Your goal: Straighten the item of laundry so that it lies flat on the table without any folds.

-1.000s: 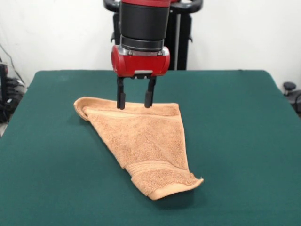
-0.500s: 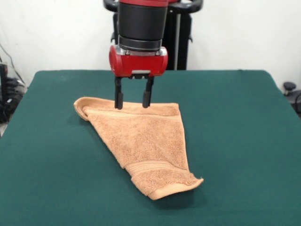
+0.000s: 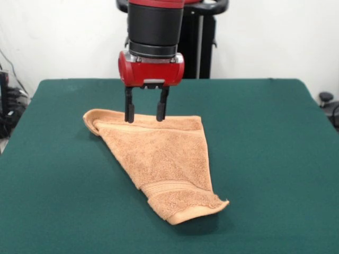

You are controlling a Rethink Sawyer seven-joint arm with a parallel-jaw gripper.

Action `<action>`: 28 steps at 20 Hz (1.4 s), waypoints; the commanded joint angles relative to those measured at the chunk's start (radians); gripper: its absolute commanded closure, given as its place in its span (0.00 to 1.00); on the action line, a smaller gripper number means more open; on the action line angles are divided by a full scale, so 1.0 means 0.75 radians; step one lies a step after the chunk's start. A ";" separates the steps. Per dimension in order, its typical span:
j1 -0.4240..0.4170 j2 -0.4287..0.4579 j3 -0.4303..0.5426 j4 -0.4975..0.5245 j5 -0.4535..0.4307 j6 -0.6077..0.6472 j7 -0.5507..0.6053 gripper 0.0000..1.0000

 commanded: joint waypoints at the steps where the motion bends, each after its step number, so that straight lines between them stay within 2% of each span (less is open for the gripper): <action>1: 0.005 0.017 0.096 0.121 0.041 -0.010 0.161 0.00; 10: -0.013 -0.008 0.099 0.153 0.047 -0.007 0.161 0.00; 14: -0.006 -0.006 0.081 0.166 0.014 -0.104 0.190 0.00; 17: 0.008 -0.013 0.073 0.153 0.037 -0.030 0.186 0.00; 23: -0.019 -0.004 0.096 0.180 0.026 -0.102 0.185 0.00; 25: -0.052 -0.004 0.140 0.203 0.065 -0.087 0.181 0.00; 28: -0.033 -0.011 0.125 0.188 0.061 -0.072 0.180 0.00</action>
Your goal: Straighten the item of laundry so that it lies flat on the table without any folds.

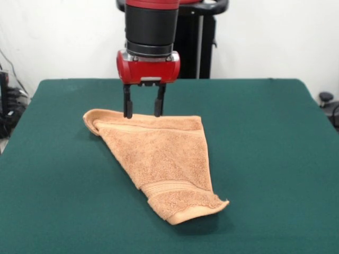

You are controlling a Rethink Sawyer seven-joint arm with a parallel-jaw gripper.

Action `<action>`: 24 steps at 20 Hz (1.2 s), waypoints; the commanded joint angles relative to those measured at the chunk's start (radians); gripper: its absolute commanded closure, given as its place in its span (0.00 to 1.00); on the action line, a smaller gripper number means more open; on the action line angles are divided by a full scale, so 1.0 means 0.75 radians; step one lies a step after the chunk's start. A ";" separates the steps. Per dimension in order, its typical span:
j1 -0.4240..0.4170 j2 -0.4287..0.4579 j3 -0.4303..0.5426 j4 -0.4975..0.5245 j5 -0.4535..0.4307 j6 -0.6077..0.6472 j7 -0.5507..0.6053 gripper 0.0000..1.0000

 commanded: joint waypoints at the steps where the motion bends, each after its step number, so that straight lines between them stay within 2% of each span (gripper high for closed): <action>1: 0.004 0.000 0.123 0.114 0.053 -0.060 0.181 0.00; 24: -0.002 0.003 0.118 0.108 0.039 -0.053 0.157 0.00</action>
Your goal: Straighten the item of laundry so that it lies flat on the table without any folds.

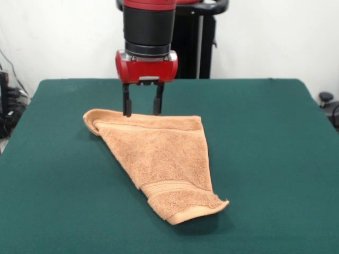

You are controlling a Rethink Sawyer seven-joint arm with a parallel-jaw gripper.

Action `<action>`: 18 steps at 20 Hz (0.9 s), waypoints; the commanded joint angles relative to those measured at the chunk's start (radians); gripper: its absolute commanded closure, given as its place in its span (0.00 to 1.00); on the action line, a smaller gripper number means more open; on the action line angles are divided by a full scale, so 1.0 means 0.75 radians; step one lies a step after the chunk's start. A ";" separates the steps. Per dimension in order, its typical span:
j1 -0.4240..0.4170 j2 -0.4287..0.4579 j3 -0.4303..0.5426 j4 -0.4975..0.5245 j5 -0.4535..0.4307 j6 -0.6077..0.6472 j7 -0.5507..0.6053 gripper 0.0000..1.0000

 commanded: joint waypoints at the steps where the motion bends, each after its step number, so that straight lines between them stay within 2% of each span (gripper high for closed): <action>1: 0.012 0.002 0.118 0.084 0.032 -0.052 0.157 0.00; 18: 0.038 -0.027 0.094 0.088 0.052 -0.004 0.177 0.00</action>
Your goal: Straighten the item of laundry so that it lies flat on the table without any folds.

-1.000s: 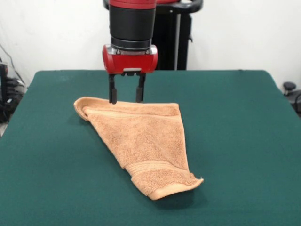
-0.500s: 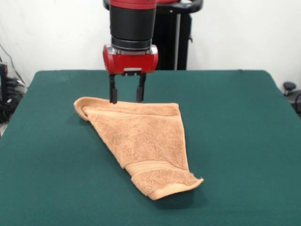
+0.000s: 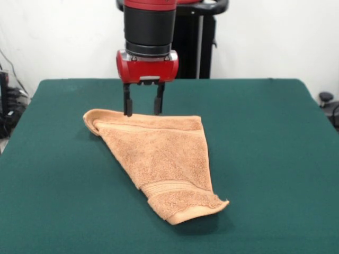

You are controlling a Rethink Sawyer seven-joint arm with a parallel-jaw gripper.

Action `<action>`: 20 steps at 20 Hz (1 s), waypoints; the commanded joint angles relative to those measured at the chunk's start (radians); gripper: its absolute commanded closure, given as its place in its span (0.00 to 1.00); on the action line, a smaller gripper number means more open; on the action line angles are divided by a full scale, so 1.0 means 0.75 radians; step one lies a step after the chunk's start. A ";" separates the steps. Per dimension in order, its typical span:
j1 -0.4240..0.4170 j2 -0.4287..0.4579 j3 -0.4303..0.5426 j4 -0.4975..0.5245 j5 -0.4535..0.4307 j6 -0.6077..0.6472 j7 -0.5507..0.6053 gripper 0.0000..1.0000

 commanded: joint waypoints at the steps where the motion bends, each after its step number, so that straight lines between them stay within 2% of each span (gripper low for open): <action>1: 0.039 -0.028 0.095 0.082 0.049 0.000 0.176 0.00; 11: 0.089 -0.025 0.029 0.053 0.047 -0.019 0.232 0.00; 16: 0.060 -0.006 0.052 0.079 0.084 -0.045 0.253 0.00; 20: 0.034 0.014 0.111 0.072 0.037 -0.073 0.156 0.00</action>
